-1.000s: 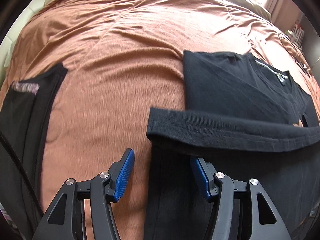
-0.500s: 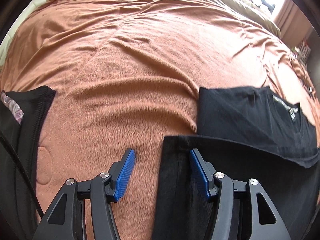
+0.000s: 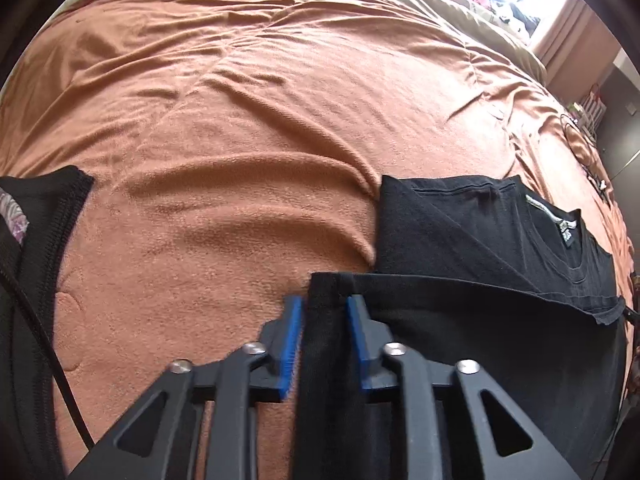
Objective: Fold small clothes
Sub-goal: 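Grasp the folded edge with both grippers and fold it over again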
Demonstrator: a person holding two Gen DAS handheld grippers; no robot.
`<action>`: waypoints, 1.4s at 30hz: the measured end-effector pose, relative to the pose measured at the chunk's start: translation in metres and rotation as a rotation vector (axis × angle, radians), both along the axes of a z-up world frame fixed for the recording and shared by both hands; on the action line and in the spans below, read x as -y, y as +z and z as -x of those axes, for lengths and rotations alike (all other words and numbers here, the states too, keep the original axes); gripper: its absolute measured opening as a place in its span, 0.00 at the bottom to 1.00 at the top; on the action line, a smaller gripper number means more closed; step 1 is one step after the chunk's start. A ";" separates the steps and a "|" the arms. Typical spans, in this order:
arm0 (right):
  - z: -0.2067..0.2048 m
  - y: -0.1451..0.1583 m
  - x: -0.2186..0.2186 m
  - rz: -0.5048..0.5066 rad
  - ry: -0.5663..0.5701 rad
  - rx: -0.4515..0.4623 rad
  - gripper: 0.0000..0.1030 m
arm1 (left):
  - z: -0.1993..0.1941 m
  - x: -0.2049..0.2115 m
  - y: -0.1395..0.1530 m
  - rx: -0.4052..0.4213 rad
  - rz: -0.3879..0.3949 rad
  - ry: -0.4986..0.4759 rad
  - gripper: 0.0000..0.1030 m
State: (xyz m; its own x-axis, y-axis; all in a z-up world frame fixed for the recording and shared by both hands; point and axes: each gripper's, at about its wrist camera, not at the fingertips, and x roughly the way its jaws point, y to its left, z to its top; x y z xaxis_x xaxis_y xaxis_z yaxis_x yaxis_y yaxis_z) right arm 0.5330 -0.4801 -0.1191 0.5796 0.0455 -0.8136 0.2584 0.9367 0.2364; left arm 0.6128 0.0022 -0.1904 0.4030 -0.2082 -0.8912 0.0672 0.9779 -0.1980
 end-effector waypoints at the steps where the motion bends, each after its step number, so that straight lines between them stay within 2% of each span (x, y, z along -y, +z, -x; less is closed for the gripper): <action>1: -0.001 0.001 0.001 0.005 -0.005 0.003 0.20 | 0.000 0.000 0.000 0.002 0.002 0.001 0.11; 2: -0.004 0.003 -0.001 0.012 -0.011 0.004 0.14 | 0.000 0.001 0.002 0.005 -0.002 0.002 0.09; 3: -0.003 0.004 -0.001 0.018 -0.020 0.008 0.03 | 0.001 0.002 0.004 0.014 -0.010 0.000 0.06; 11: 0.028 0.033 -0.005 0.028 -0.039 0.098 0.02 | 0.012 -0.007 0.041 0.102 0.014 0.011 0.05; 18: 0.048 0.075 -0.013 0.068 -0.042 0.197 0.02 | 0.020 -0.007 0.082 0.194 0.022 0.038 0.05; 27: 0.045 0.103 -0.015 0.090 -0.057 0.262 0.02 | 0.001 -0.009 0.118 0.267 0.022 0.077 0.05; 33: 0.013 0.095 -0.011 0.102 -0.059 0.246 0.02 | -0.024 -0.006 0.112 0.260 -0.007 0.092 0.05; 36: -0.007 0.086 -0.007 0.112 -0.056 0.219 0.02 | -0.040 -0.003 0.097 0.230 -0.016 0.086 0.05; 42: -0.055 0.053 -0.001 0.117 -0.053 0.134 0.02 | -0.070 0.009 0.056 0.165 -0.082 0.063 0.05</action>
